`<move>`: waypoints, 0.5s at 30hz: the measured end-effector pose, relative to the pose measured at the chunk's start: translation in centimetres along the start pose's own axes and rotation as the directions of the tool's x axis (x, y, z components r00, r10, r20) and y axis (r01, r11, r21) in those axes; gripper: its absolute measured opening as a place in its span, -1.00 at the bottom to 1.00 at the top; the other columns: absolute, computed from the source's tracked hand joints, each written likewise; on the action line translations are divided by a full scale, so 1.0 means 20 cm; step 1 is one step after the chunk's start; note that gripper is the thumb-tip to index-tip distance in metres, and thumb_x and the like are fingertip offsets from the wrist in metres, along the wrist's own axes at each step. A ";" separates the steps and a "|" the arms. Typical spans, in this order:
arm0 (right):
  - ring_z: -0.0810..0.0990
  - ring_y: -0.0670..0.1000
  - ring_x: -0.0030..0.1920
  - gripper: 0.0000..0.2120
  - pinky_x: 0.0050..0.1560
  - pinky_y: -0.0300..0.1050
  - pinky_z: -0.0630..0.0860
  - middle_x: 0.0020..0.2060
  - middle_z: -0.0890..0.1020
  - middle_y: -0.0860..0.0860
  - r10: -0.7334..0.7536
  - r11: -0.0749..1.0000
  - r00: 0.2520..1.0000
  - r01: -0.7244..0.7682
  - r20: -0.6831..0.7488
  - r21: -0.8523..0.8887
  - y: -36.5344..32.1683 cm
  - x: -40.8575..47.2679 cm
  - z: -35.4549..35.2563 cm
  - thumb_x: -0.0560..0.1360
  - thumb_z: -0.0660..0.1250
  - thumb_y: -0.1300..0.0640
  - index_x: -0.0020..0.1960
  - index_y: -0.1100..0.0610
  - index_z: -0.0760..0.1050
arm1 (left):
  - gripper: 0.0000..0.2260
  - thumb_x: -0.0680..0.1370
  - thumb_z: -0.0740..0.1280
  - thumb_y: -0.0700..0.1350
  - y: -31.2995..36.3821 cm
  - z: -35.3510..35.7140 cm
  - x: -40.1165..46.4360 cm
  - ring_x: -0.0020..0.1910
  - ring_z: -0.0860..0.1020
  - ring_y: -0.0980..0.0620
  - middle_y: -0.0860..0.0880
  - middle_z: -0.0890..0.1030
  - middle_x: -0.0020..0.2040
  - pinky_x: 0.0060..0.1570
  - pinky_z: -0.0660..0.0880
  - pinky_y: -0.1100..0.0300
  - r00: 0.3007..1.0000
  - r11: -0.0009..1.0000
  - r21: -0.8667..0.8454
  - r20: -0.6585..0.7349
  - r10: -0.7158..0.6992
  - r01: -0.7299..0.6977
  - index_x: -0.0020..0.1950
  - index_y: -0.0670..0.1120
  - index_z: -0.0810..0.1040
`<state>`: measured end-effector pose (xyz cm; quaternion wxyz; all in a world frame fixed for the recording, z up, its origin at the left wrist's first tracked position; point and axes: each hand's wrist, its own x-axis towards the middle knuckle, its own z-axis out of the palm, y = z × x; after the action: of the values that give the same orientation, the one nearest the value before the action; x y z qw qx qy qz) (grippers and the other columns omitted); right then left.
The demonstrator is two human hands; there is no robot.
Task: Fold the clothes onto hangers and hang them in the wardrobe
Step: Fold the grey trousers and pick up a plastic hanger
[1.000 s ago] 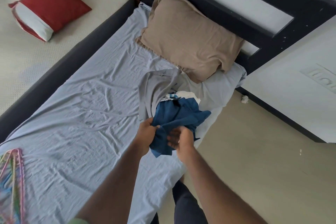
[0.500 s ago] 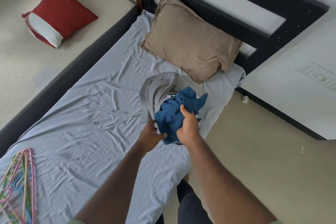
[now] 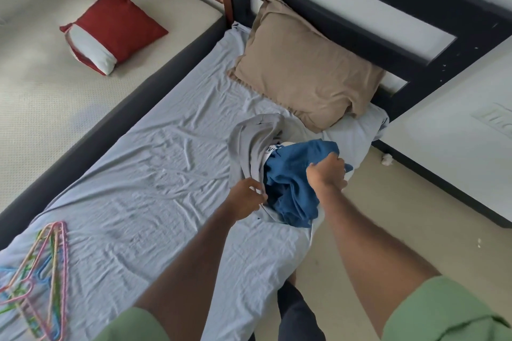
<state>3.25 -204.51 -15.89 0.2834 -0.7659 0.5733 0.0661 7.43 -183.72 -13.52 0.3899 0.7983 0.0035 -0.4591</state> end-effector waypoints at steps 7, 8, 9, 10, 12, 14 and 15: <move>0.57 0.16 0.11 -0.72 0.09 0.19 0.57 0.11 0.56 0.10 -0.378 0.924 0.920 0.367 0.104 0.109 0.07 -0.14 0.43 0.44 0.37 0.27 0.13 0.10 0.54 | -0.81 0.58 0.35 -0.23 -0.09 -0.02 0.12 -0.30 0.56 0.00 -0.23 0.64 0.07 -0.58 0.31 0.41 0.997 0.998 -0.032 -0.036 -0.062 0.061 0.20 -0.19 0.53; 0.59 0.11 0.05 -0.82 0.11 0.16 0.57 0.05 0.59 0.08 -0.408 0.912 0.889 0.389 0.207 0.129 0.05 -0.15 0.50 0.44 0.33 0.26 -0.02 0.06 0.61 | -0.82 0.58 0.33 -0.26 -0.11 -0.03 0.13 -0.30 0.55 0.00 -0.24 0.65 0.05 -0.58 0.31 0.42 0.997 0.997 -0.047 -0.042 -0.065 0.063 0.18 -0.20 0.54; 0.57 0.09 0.05 -0.82 0.15 0.15 0.56 0.07 0.59 0.06 -0.415 0.909 0.853 0.400 0.315 0.115 0.03 -0.15 0.57 0.46 0.29 0.21 -0.10 0.02 0.64 | -0.83 0.58 0.32 -0.26 -0.12 -0.04 0.14 -0.32 0.55 0.01 -0.24 0.66 0.04 -0.58 0.32 0.41 0.996 0.996 -0.062 -0.052 -0.072 0.069 0.16 -0.20 0.54; 0.54 0.09 0.12 -0.81 0.20 0.15 0.53 0.14 0.54 0.04 -0.375 0.918 0.819 0.392 0.434 0.054 0.00 -0.16 0.64 0.48 0.27 0.14 -0.08 0.00 0.66 | -0.85 0.58 0.32 -0.24 -0.14 -0.05 0.15 -0.32 0.55 0.02 -0.23 0.67 0.04 -0.57 0.32 0.39 0.995 0.994 -0.076 -0.060 -0.082 0.077 0.14 -0.18 0.54; 0.45 0.14 0.26 -0.78 0.30 0.18 0.44 0.25 0.44 0.02 -0.270 0.917 0.762 0.390 0.588 -0.085 -0.05 -0.16 0.72 0.53 0.25 0.06 0.10 -0.03 0.63 | -0.92 0.59 0.33 -0.19 -0.18 -0.06 0.17 -0.30 0.57 0.04 -0.21 0.69 0.04 -0.56 0.34 0.37 0.992 0.990 -0.095 -0.063 -0.109 0.103 0.08 -0.09 0.54; 0.51 0.19 0.21 -0.78 0.27 0.15 0.48 0.17 0.56 0.05 -0.253 0.931 0.787 0.356 0.563 -0.079 -0.08 -0.15 0.76 0.53 0.24 0.14 0.11 0.07 0.60 | -0.93 0.59 0.33 -0.19 -0.20 -0.07 0.17 -0.26 0.57 0.03 -0.21 0.69 0.05 -0.55 0.35 0.37 0.990 0.985 -0.126 -0.063 -0.129 0.120 0.07 -0.08 0.54; 0.58 0.20 0.13 -0.79 0.21 0.11 0.55 0.07 0.65 0.08 -0.258 0.956 0.823 0.293 0.505 0.010 -0.09 -0.14 0.77 0.51 0.23 0.23 0.03 0.15 0.62 | -0.92 0.60 0.33 -0.19 -0.21 -0.08 0.16 -0.25 0.56 0.02 -0.20 0.68 0.04 -0.53 0.35 0.36 0.989 0.983 -0.137 -0.071 -0.131 0.120 0.09 -0.12 0.55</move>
<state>7.41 -193.97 -26.94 0.4028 -0.8061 0.3606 0.2405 8.88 -180.91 -18.05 0.4117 0.7865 0.0996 -0.4494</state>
